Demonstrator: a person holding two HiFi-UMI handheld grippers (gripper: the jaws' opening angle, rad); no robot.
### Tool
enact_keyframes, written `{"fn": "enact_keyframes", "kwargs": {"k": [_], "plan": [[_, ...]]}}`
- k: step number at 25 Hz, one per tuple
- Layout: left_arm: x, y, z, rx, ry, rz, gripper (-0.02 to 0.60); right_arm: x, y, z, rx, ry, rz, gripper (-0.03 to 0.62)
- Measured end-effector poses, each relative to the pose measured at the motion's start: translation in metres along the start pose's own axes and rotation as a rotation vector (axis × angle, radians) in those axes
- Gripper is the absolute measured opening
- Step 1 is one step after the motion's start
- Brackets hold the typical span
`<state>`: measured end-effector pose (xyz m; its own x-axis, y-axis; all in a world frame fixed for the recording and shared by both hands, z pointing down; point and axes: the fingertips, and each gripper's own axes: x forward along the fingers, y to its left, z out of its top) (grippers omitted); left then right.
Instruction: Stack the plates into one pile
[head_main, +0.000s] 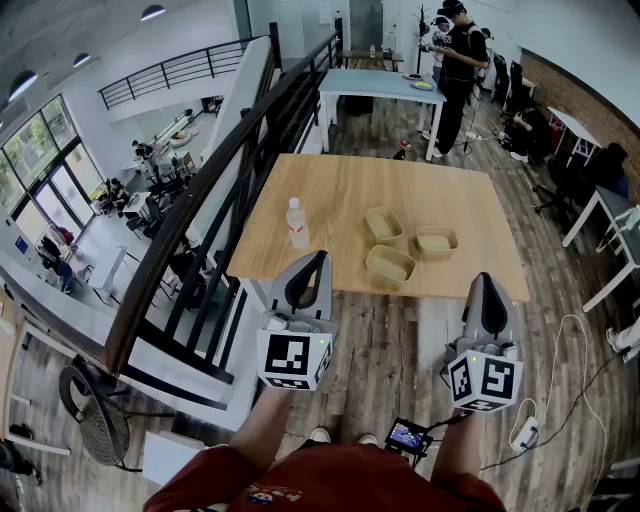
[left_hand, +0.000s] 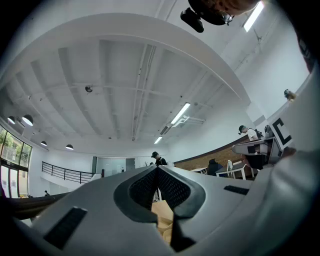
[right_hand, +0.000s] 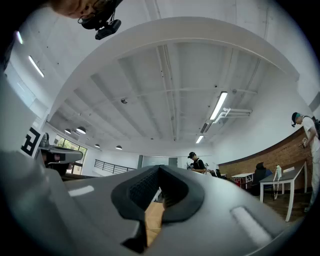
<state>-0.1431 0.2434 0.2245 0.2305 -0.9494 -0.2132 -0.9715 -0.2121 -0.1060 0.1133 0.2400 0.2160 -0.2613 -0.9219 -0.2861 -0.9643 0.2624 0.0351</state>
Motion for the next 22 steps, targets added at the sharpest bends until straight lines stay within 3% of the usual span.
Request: {"fn": "enact_keyframes", "kwargs": {"k": [10,22], "plan": [[0.011,-0.014,0.003,0.032,0.008,0.001,0.006,0.004,-0.014,-0.006,0.003,0.0,0.004,0.01],[0.02,-0.068,-0.006,0.021,0.029,-0.024,0.006,-0.012,-0.062,-0.018,0.067,-0.009,0.013,0.009]]}}
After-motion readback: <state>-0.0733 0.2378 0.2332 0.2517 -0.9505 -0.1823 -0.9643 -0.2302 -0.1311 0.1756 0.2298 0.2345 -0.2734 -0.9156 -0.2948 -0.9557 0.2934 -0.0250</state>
